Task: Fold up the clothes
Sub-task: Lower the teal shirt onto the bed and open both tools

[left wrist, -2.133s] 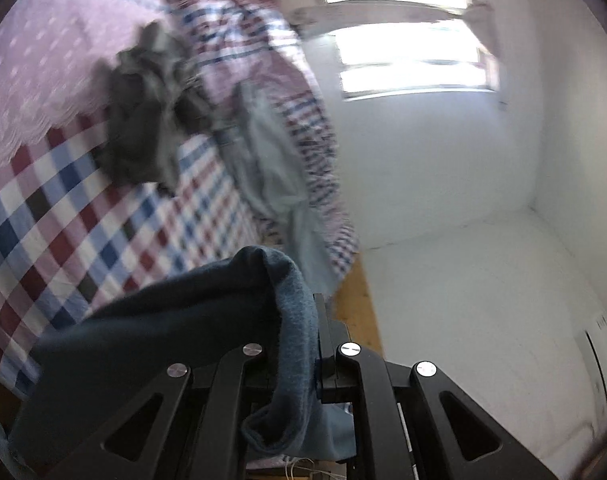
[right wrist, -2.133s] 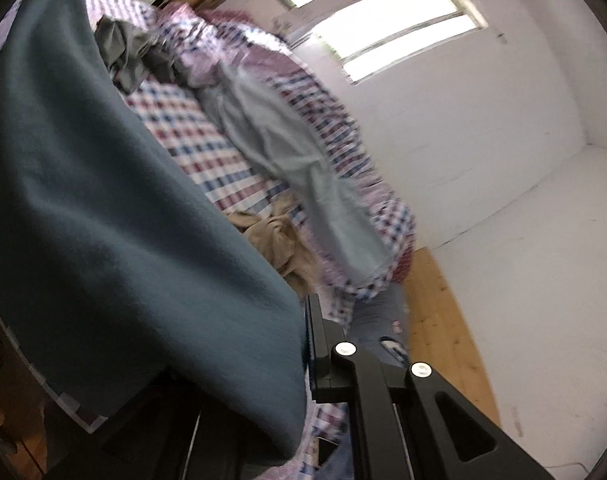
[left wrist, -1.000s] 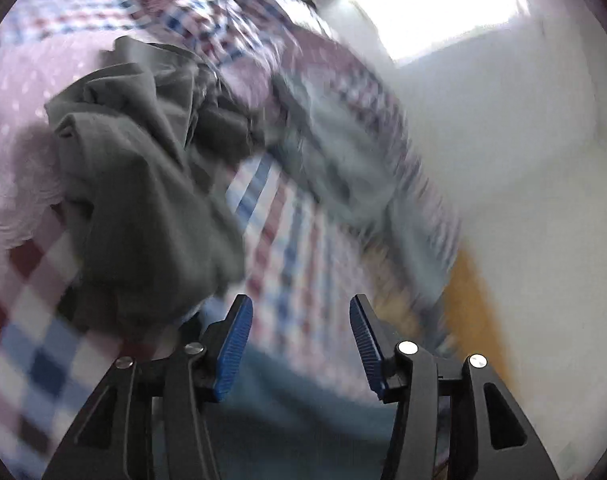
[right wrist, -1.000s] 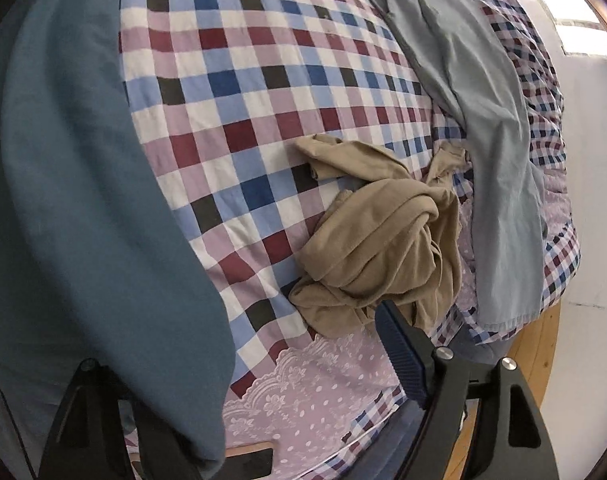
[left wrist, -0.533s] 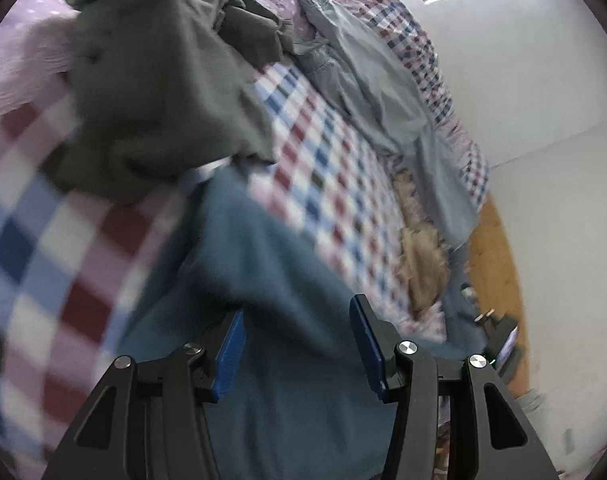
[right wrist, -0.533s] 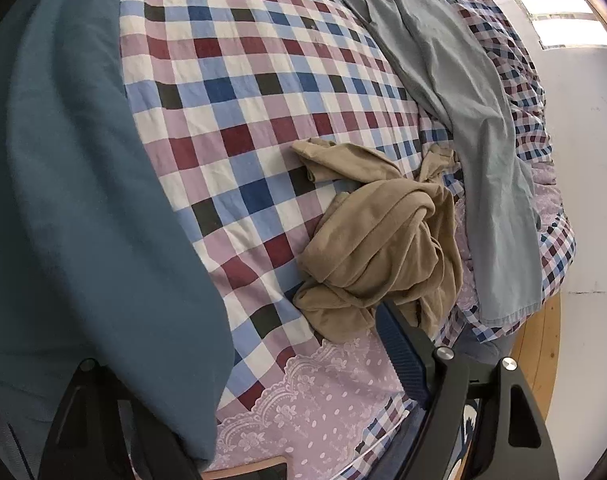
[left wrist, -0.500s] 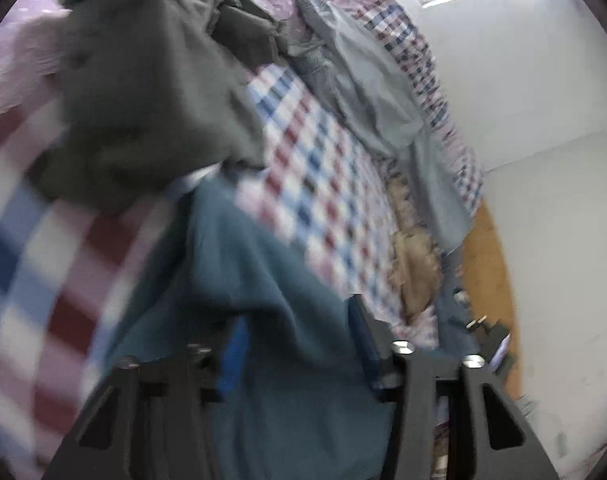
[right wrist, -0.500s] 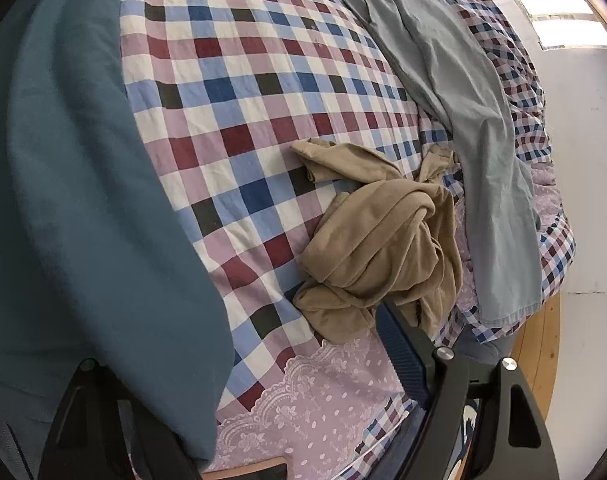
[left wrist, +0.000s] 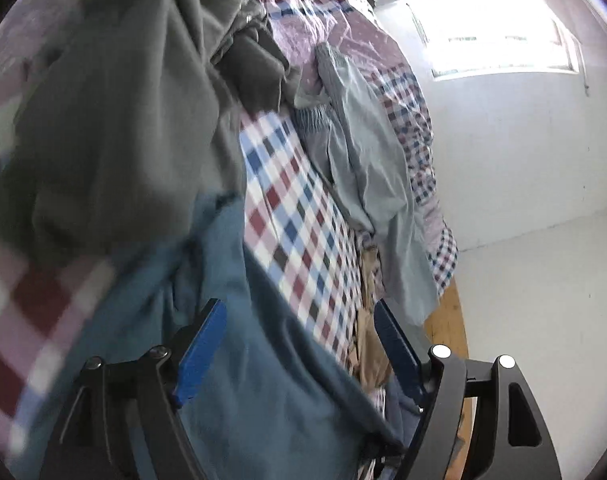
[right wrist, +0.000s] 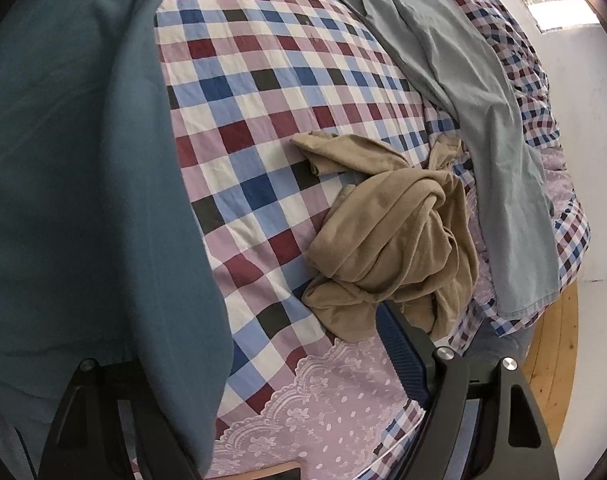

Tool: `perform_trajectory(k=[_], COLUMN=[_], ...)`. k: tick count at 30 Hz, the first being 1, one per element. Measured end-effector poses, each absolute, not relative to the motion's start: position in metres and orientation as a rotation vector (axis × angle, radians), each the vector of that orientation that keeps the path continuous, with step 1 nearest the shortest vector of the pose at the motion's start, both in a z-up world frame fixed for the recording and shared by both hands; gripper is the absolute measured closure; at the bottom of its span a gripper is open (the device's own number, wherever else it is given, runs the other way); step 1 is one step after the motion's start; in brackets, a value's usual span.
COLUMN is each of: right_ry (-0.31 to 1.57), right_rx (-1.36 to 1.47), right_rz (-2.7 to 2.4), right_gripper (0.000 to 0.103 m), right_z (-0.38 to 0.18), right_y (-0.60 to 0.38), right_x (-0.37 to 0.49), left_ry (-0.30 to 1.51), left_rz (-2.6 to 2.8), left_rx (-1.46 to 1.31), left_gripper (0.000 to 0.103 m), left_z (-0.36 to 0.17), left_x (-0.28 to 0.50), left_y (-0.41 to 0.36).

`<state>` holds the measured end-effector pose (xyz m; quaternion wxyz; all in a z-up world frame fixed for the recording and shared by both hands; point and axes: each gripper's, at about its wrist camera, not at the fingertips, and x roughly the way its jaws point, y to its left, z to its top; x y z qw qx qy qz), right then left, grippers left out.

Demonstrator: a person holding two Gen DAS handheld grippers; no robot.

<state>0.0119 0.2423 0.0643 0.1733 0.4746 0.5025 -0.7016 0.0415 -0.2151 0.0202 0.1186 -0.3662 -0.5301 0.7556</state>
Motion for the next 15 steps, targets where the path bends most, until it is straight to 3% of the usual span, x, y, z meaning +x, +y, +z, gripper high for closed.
perform_trajectory(k=[9,12,15], right_ry=[1.497,1.618,1.934], right_rx=[1.39,1.345,1.276], right_rz=[-1.764,-1.633,-1.598], right_gripper=[0.019,0.019,0.019], right_z=[0.084,0.089,0.085], right_y=[0.237,0.235,0.238], right_x=[0.009,0.005,-0.009], left_ry=[-1.261,-1.203,-1.149], left_rz=[2.226,2.232,2.25], left_rx=[-1.097,-1.144,-1.185], left_gripper=[0.022,0.022,0.022], left_z=[0.035,0.03,0.025], left_x=[0.049,0.044,0.04], left_y=[-0.168,-0.157,-0.15])
